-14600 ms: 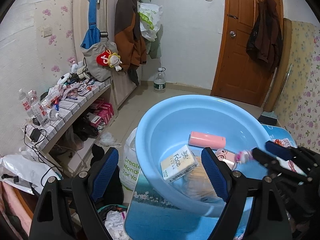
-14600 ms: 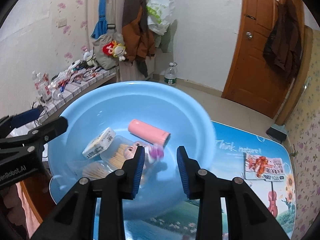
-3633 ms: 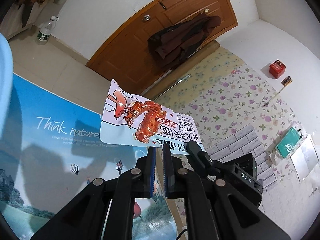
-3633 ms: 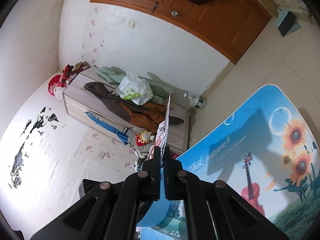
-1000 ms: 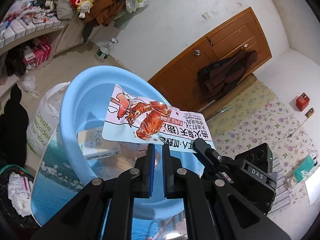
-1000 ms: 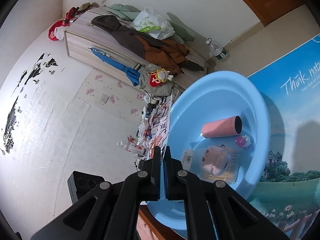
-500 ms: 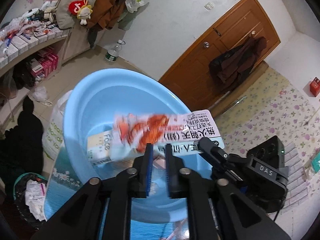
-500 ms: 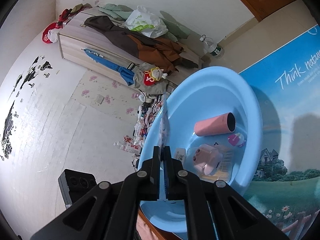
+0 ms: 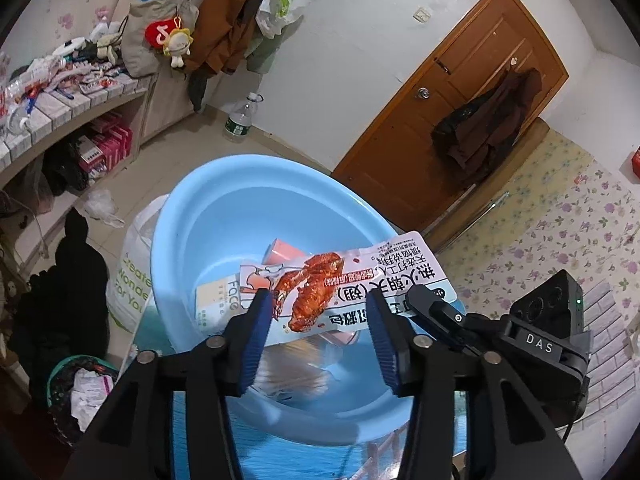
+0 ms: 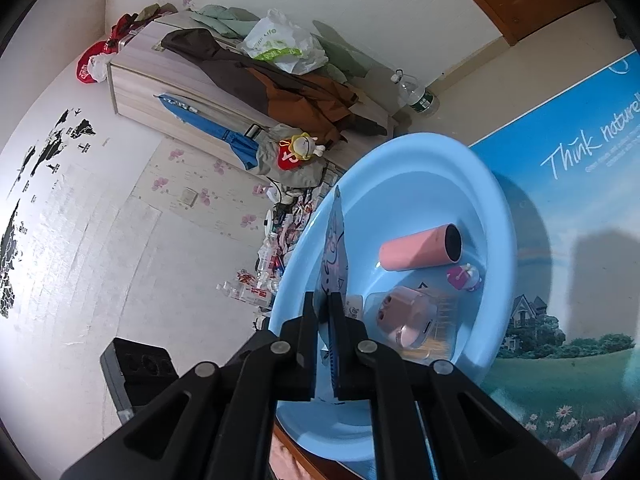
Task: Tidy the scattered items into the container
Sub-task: 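Lower the snack packet into the basin and open both grippers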
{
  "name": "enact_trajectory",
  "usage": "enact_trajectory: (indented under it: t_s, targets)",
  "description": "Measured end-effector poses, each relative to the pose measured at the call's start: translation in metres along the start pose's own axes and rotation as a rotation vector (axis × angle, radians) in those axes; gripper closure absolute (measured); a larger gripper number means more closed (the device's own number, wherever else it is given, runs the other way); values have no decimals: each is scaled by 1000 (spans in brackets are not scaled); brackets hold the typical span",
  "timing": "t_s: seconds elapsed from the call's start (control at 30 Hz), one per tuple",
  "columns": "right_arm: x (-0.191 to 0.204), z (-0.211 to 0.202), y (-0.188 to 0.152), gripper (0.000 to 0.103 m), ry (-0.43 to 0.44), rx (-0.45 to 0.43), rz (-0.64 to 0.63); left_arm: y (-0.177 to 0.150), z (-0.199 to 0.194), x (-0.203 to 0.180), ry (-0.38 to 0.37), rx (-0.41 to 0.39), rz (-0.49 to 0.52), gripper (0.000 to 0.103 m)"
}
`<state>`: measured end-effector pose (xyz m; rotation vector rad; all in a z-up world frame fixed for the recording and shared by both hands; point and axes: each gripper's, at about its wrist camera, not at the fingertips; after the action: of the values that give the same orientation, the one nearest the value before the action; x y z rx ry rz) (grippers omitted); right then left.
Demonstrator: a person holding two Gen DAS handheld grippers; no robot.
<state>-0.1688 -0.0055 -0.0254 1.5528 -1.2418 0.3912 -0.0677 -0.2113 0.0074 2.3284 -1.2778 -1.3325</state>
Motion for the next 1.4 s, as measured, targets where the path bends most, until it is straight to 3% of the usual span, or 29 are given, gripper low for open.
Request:
enact_trajectory:
  t_s: [0.5, 0.83, 1.4]
  targets:
    - [17, 0, -7, 96, -203, 60, -106, 0, -24, -14, 215, -150, 155, 34]
    - [33, 8, -12, 90, -395, 119, -258, -6, -20, -26, 292, -139, 243, 29]
    - [57, 23, -28, 81, -576, 155, -462, -16, -8, -28, 328, -83, 279, 27]
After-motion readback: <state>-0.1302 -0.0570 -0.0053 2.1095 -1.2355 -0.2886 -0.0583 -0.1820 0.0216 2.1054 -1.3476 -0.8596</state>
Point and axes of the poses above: each gripper's, at about its wrist camera, not at the fingertips, and z roughly the way its jaws point, x to its left, y to its top, and after that the axes turned 9 degrees about -z, right-handed
